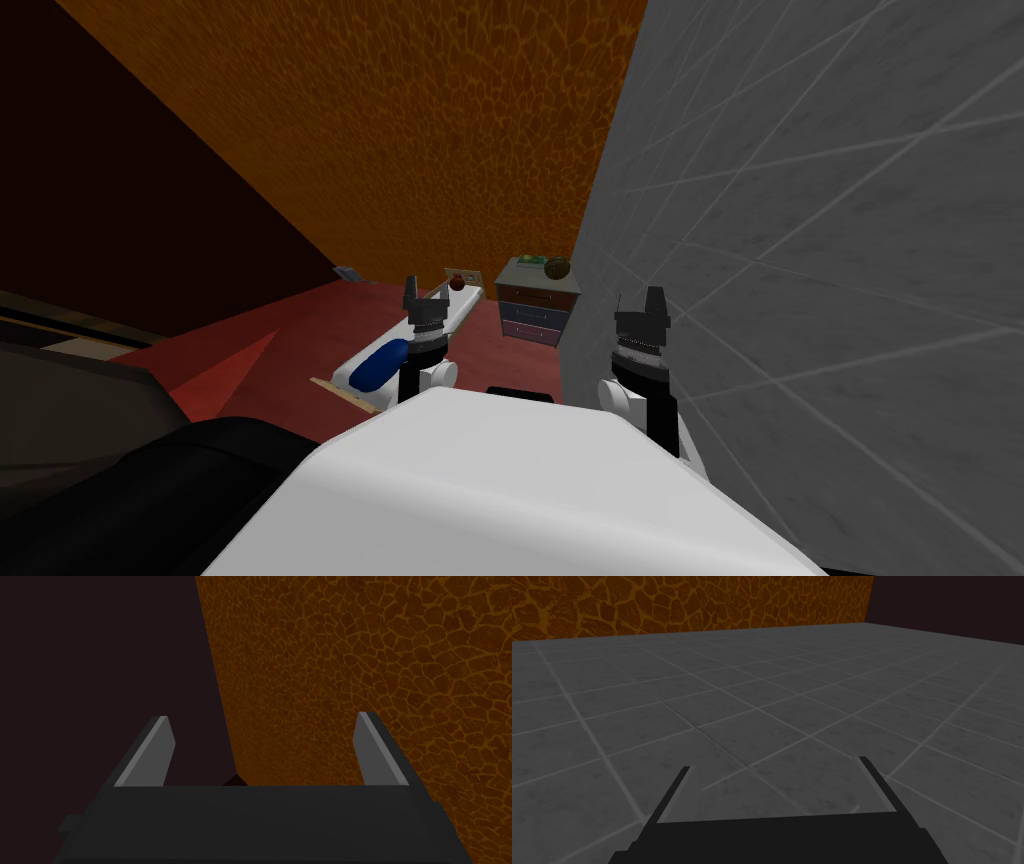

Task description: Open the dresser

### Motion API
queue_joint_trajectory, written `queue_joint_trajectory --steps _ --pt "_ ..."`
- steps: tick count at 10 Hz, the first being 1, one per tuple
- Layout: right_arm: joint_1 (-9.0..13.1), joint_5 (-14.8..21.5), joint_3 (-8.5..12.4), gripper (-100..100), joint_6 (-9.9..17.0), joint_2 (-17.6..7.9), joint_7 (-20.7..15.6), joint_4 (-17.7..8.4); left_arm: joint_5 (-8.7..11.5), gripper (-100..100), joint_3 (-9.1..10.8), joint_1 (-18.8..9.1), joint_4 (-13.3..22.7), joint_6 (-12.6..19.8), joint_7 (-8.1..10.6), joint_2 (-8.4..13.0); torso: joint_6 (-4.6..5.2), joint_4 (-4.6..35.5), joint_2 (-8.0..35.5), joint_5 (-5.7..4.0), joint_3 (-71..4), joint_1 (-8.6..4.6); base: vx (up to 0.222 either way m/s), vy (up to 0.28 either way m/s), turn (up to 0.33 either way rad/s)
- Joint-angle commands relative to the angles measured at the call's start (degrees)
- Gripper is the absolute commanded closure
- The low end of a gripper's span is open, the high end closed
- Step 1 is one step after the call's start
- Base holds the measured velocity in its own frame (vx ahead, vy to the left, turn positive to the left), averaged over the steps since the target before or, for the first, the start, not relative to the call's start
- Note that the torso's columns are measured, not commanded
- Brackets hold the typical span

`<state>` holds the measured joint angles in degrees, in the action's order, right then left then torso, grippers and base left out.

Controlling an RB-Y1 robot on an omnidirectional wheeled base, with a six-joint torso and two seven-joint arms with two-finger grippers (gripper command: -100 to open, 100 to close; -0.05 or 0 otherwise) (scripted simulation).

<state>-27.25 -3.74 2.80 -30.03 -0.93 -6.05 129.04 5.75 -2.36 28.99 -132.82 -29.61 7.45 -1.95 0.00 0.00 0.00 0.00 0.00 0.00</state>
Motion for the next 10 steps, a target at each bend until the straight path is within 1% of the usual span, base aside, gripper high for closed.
queue_joint_trajectory --steps 1,3,9,10 --pt "0.00 0.00 0.00 0 0.00 0.00 0.00 0.00 0.00 0 0.00 0.00 0.00 0.00 0.00 0.00 0.00 2.35 2.32 0.00 -4.67 0.00 0.000 0.000 0.000" --pt "0.00 0.00 0.00 0 0.00 0.00 0.00 0.01 0.00 0 0.00 0.00 -0.01 0.00 0.00 0.00 0.00 10.06 10.03 0.00 -20.14 0.00 0.000 0.000 0.000" --pt "0.00 0.00 0.00 0 -0.01 0.00 0.00 0.02 0.00 0 0.00 0.00 -0.02 -0.01 0.00 0.00 0.00 35.37 35.39 0.00 -70.73 0.00 0.000 0.000 0.000" --pt "0.20 0.55 0.71 -100 -1.18 -2.68 -2.86 -1.48 0.00 0 0.00 0.00 -0.02 -0.01 0.00 0.00 0.00 39.60 39.62 0.00 -79.19 0.00 0.061 0.014 -0.020"
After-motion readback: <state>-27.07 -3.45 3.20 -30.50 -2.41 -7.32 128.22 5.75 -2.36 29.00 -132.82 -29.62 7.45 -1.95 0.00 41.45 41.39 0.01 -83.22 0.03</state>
